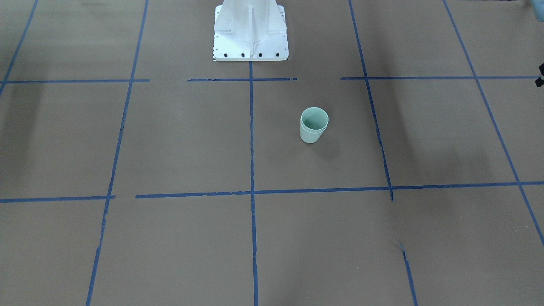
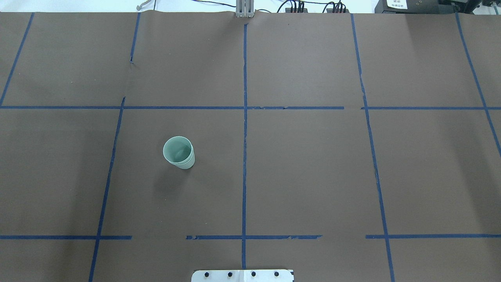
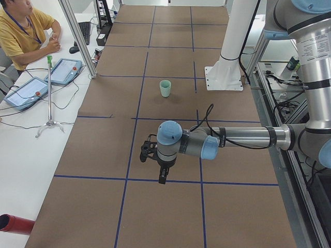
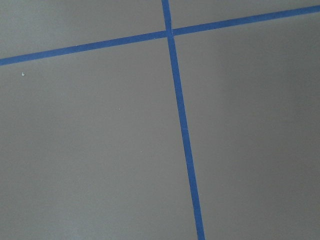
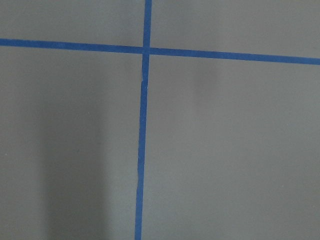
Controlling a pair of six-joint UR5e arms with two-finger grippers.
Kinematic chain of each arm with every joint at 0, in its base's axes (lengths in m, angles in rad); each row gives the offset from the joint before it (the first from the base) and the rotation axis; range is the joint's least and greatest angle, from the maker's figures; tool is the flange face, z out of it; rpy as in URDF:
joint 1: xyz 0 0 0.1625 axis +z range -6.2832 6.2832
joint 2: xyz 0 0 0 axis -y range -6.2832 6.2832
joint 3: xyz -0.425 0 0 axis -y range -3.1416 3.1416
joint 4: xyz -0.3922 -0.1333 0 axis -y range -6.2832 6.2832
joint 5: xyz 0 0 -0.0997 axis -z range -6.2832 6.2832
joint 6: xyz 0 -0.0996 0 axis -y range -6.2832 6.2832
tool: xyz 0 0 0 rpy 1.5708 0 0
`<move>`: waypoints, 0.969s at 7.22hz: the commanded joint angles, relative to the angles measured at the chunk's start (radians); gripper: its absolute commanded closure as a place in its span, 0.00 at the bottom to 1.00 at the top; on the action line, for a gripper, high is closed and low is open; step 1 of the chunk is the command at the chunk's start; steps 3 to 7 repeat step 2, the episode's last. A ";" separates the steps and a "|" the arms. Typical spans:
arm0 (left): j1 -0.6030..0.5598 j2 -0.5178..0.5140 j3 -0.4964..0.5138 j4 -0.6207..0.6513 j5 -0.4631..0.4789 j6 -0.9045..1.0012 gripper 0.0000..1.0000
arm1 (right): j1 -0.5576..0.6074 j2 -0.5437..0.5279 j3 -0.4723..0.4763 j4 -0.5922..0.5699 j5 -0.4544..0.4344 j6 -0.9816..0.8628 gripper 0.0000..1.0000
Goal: Stack cups
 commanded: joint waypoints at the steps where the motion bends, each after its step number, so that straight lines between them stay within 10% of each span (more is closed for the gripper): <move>1: 0.000 -0.002 -0.001 0.000 -0.002 0.000 0.00 | -0.001 0.000 0.000 0.000 0.000 0.000 0.00; 7: 0.000 -0.002 -0.009 0.000 0.000 0.000 0.00 | 0.001 0.000 0.000 0.000 0.000 0.000 0.00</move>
